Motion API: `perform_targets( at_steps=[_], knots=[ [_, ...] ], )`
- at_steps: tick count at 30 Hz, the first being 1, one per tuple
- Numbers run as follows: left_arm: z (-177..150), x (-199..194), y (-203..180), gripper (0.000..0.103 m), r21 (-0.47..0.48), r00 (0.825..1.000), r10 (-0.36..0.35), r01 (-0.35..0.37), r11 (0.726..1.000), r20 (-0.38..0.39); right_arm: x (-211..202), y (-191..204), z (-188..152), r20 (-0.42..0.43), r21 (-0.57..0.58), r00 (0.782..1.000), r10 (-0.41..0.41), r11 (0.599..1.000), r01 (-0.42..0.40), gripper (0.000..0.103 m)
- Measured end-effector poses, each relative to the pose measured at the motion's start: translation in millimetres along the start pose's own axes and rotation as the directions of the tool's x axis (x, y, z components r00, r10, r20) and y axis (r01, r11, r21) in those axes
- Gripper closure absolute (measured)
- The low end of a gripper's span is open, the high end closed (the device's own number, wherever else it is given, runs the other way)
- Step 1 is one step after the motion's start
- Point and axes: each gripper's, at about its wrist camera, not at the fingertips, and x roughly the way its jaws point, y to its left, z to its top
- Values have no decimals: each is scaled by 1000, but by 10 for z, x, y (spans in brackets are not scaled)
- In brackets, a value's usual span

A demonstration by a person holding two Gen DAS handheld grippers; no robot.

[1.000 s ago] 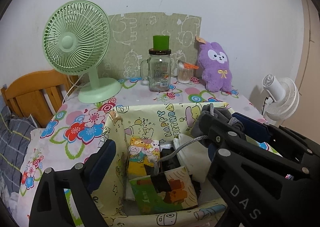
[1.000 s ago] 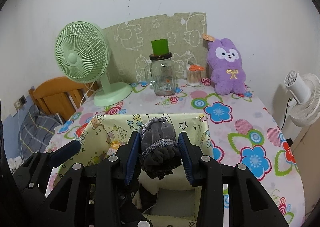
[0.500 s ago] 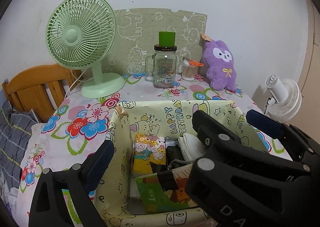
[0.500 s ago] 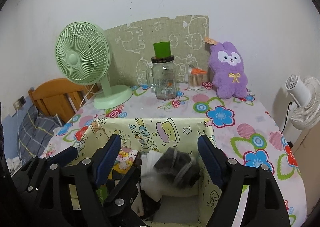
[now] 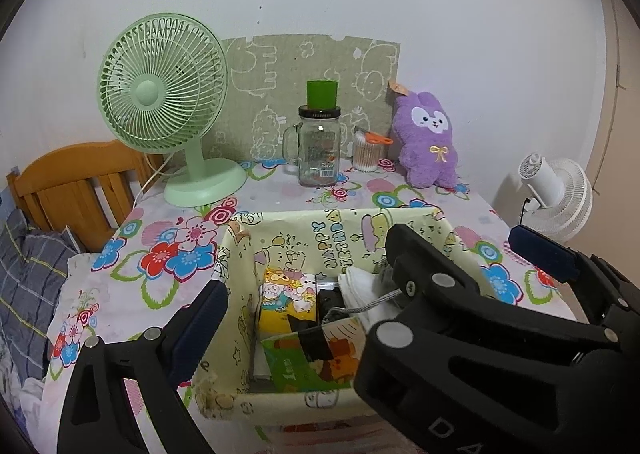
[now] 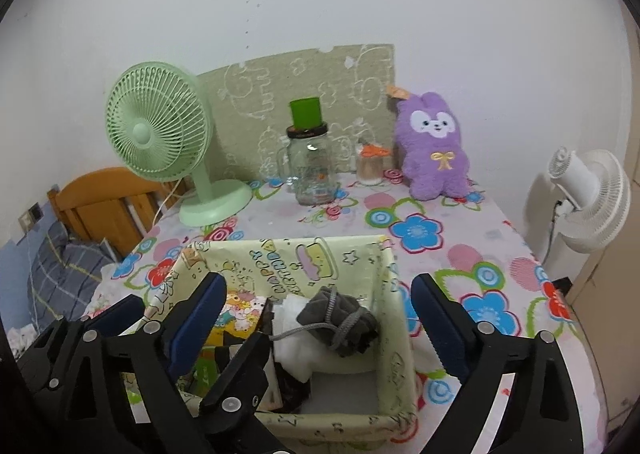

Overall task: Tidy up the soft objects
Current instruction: 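Open both tools to release the items and withdraw from the box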

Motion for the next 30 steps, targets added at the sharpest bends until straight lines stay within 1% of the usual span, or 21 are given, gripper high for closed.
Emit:
perform_targets(
  at_steps=[6, 19, 30],
  knots=[
    [-12, -118, -47, 5, 3, 1000, -6, 6, 1000, 8, -151, -27, 6, 6, -6, 1000, -19, 1000, 19, 7],
    [-49, -436, -130, 3, 19, 999, -2, 1, 1000, 53, -493, -18, -9, 45, -30, 999, -25, 999, 26, 7],
    [-120, -669, -168, 1, 15, 997, -4, 2, 1000, 74, -795, -6, -63, 77, -42, 996, -32, 998, 36, 7]
  ],
)
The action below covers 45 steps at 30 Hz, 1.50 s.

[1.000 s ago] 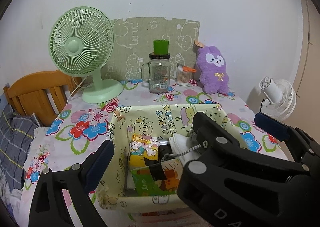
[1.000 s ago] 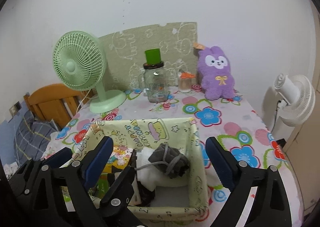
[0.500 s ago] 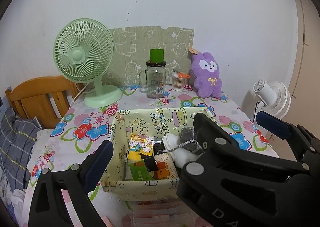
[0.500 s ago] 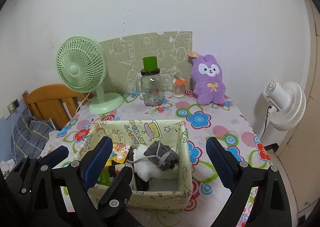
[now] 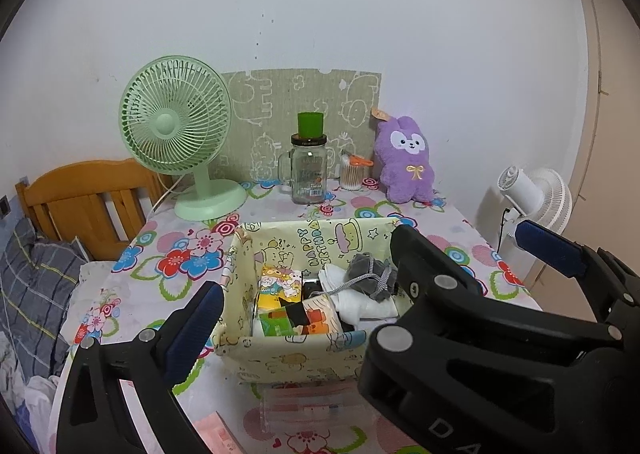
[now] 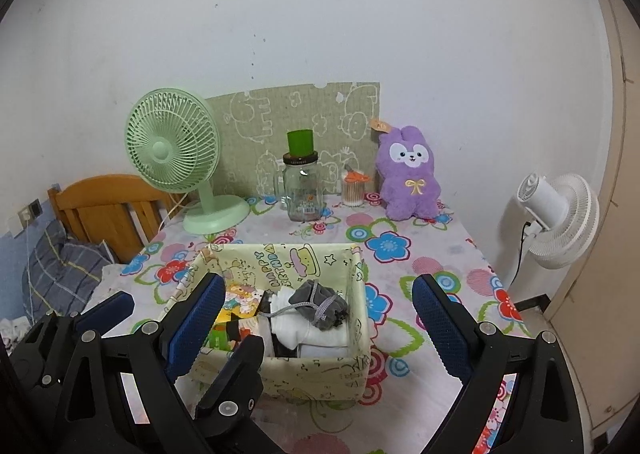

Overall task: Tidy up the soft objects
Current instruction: 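Open both tools to release the items and withdraw from the box, then reach both tools past the box toward the pink packet and clear bag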

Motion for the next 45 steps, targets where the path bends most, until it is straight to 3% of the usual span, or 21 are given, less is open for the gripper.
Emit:
perform_targets(
  at_steps=[24, 45],
  knots=[
    [-272, -498, -55, 1, 26, 999, 0, -1, 1000, 46, -537, 68, -250, 37, -34, 999, 18, 999, -17, 7],
    [-583, -547, 67, 1, 29, 1000, 25, -25, 999, 11, -495, 206, -580, -25, -35, 997, 76, 996, -77, 7]
  ],
)
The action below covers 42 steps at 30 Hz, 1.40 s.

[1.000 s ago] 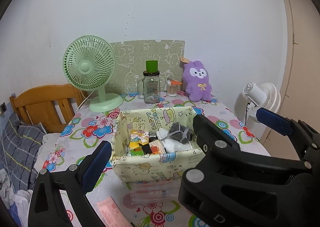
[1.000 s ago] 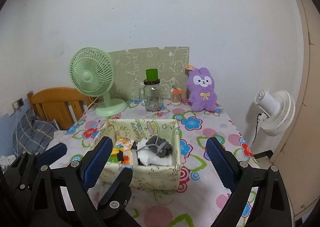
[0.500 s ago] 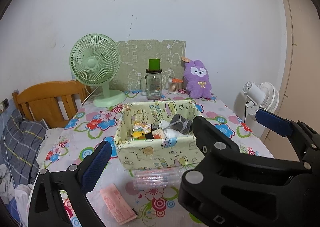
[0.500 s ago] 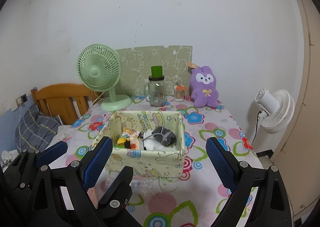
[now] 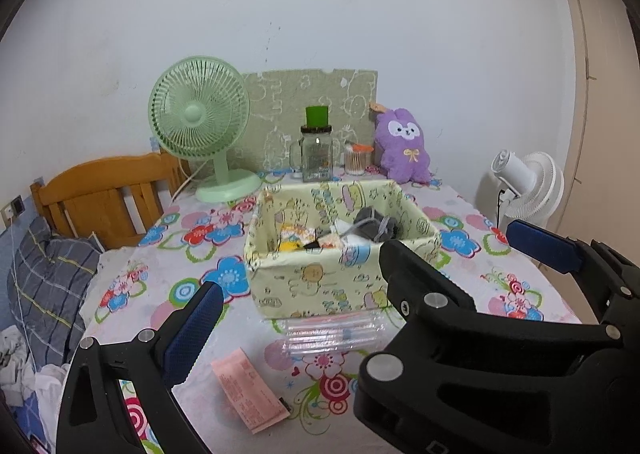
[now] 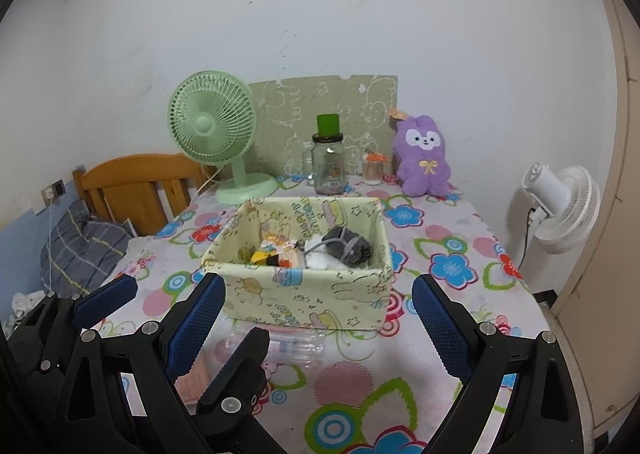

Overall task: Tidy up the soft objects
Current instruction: 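Reach both tools past the box toward the pink packet and clear bag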

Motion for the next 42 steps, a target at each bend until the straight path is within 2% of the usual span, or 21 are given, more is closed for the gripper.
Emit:
perform_targets(
  at_steps=[7, 12, 17, 19, 23, 32, 35, 37, 39, 42],
  knots=[
    [-156, 185, 87, 1, -17, 998, 0, -1, 1000, -61, 194, 47, -144, -41, -10, 999, 36, 999, -36, 7],
    [-253, 301, 122, 1, -7, 996, 41, -42, 999, -85, 357, 78, -249, -66, -22, 996, 51, 998, -53, 8],
    [-369, 450, 201, 1, -18, 990, 49, -52, 999, -132, 529, 126, -345, -103, -44, 993, 63, 997, -68, 11],
    [-402, 502, 235, 1, -23, 987, 61, -65, 998, -150, 607, 141, -386, -122, -45, 991, 60, 997, -66, 11],
    [-465, 581, 318, 1, -39, 980, 71, -80, 996, -185, 751, 143, -427, -157, -46, 986, 62, 997, -70, 21],
    [-615, 775, 461, 2, -68, 956, 100, -124, 990, -276, 964, 282, -482, -199, -90, 976, 86, 990, -105, 22],
    [-640, 798, 491, 2, -75, 953, 101, -127, 989, -287, 1025, 328, -492, -209, -100, 975, 80, 990, -102, 22],
    [-668, 825, 513, 5, -76, 947, 112, -141, 987, -301, 1069, 351, -498, -219, -97, 972, 88, 989, -111, 22],
    [-695, 854, 534, 12, -79, 941, 117, -150, 986, -318, 1102, 376, -507, -228, -100, 969, 95, 988, -120, 22],
    [-743, 895, 566, 16, -76, 934, 126, -160, 984, -335, 1141, 407, -520, -240, -111, 965, 104, 985, -134, 22]
  ],
)
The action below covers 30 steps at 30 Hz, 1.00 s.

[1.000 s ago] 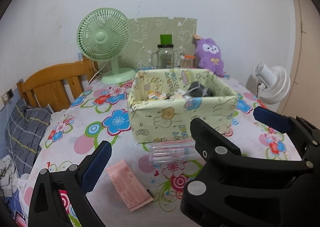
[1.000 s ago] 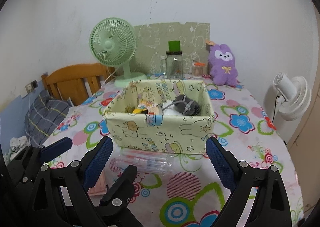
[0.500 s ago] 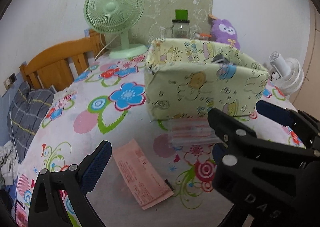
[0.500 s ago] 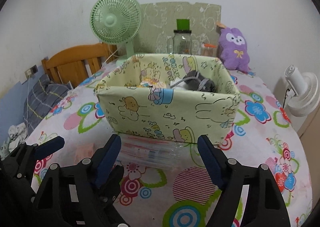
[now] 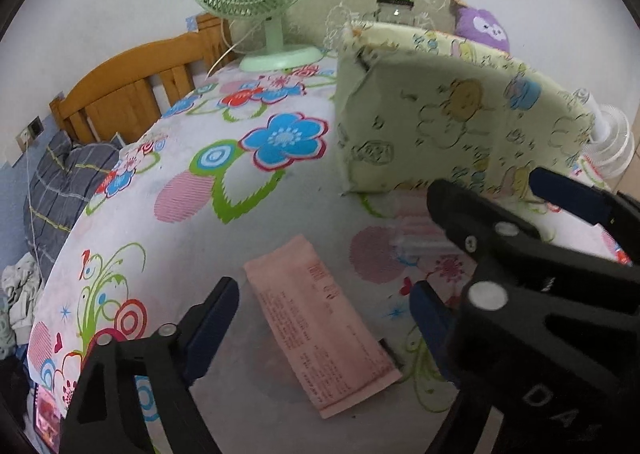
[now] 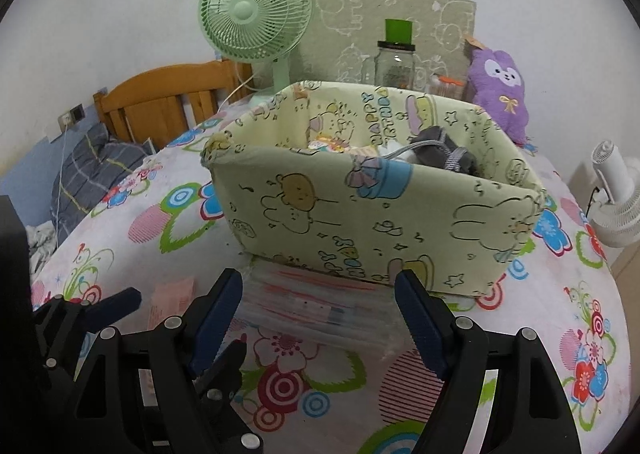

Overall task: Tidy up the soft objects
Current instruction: 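Reach both tools past the box toward the pink packet and clear bag, then grasp the pink paper packet with the left tool while the right tool grasps the clear plastic bag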

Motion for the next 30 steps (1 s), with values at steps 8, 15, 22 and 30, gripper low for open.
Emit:
perform_targets(
  at_steps=[8, 15, 22, 30],
  knots=[
    [-53, -72, -30, 46, -6, 998, -57, 57, 998, 23, 83, 43, -11, -30, -15, 999, 14, 1000, -14, 22],
    [17, -34, -8, 62, -12, 998, -60, 60, 998, 26, 140, 33, 4, -44, -18, 999, 9, 1000, -10, 22],
    [78, 21, -49, 62, -4, 998, -56, 56, 998, 23, 261, 2, 54, -62, -28, 998, 4, 1000, -6, 22],
    [94, 37, -66, 62, 6, 999, -47, 47, 999, 24, 339, -23, 44, -114, -17, 992, 54, 998, -56, 22]
  ],
)
